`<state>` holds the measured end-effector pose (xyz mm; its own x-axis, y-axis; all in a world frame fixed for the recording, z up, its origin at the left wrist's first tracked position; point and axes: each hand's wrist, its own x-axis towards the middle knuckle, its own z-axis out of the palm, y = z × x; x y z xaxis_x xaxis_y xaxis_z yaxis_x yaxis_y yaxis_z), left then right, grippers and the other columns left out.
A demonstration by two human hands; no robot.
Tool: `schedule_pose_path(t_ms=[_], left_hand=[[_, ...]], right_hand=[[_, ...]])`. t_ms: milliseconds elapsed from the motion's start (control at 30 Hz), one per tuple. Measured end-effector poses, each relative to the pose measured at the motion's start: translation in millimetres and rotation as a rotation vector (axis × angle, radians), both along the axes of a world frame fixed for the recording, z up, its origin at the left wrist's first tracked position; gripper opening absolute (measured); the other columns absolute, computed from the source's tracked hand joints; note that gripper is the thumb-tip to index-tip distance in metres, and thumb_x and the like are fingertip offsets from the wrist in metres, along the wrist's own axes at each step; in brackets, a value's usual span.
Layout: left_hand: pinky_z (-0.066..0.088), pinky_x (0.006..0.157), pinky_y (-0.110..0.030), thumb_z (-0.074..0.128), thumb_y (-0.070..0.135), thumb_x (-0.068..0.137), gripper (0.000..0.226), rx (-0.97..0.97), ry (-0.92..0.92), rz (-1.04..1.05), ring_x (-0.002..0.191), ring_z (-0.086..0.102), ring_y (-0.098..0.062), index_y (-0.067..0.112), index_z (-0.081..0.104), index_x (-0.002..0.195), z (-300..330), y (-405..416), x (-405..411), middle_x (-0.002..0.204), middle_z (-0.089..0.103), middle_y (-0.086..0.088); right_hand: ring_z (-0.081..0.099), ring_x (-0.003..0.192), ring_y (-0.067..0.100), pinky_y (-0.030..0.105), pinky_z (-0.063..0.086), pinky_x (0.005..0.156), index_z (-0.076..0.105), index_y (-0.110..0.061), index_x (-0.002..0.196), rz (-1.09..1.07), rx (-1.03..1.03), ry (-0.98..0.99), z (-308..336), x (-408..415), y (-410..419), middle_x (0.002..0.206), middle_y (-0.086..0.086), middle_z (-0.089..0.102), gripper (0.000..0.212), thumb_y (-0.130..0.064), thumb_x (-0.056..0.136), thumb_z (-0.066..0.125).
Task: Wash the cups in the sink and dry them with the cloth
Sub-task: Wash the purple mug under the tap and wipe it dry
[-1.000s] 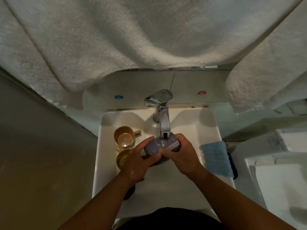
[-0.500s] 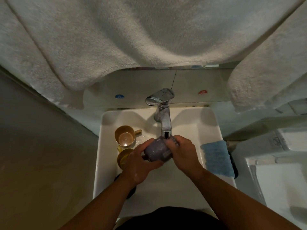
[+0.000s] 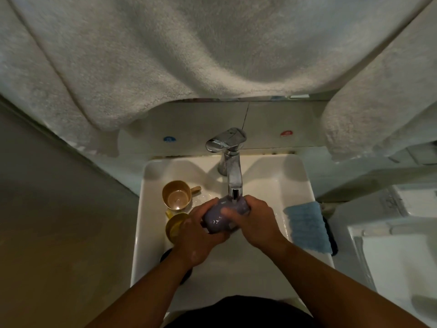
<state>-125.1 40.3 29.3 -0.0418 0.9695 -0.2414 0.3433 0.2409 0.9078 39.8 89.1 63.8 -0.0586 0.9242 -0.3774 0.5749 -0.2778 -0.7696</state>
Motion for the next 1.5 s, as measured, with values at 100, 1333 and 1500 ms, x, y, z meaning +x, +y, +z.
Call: schedule_pose_path(t_ms=[100, 1333, 1500], left_hand=[[0.054, 0.081, -0.013, 0.092, 0.015, 0.068, 0.082, -0.023, -0.014, 0.009, 0.110, 0.064, -0.006, 0.029, 0.053, 0.139, 4, 2, -2, 0.127, 0.063, 0.009], [0.055, 0.099, -0.046, 0.053, 0.037, 0.104, 0.027, -0.206, -0.249, 0.104, 0.120, 0.063, -0.013, 0.051, 0.065, 0.123, 17, 11, -2, 0.128, 0.067, 0.016], [0.059, 0.090, -0.027, 0.088, 0.031, 0.076, 0.073, -0.081, -0.094, -0.044, 0.124, 0.059, -0.014, 0.035, 0.054, 0.141, 10, 12, -10, 0.143, 0.055, 0.007]], right_hand=[[0.067, 0.073, 0.018, 0.025, 0.051, 0.060, 0.065, -0.028, 0.079, -0.077, 0.028, 0.021, -3, 4, 6, 0.075, -0.009, 0.067, 0.019, -0.035, 0.096, 0.061], [0.069, 0.087, 0.018, 0.026, 0.056, 0.069, 0.069, -0.013, 0.103, -0.167, -0.205, 0.442, -9, 26, -8, 0.098, 0.007, 0.071, 0.032, -0.028, 0.107, 0.041], [0.067, 0.087, 0.017, 0.029, 0.055, 0.075, 0.069, -0.014, 0.098, -0.122, -0.170, 0.502, -14, 33, -11, 0.092, 0.001, 0.074, 0.018, -0.022, 0.103, 0.053]])
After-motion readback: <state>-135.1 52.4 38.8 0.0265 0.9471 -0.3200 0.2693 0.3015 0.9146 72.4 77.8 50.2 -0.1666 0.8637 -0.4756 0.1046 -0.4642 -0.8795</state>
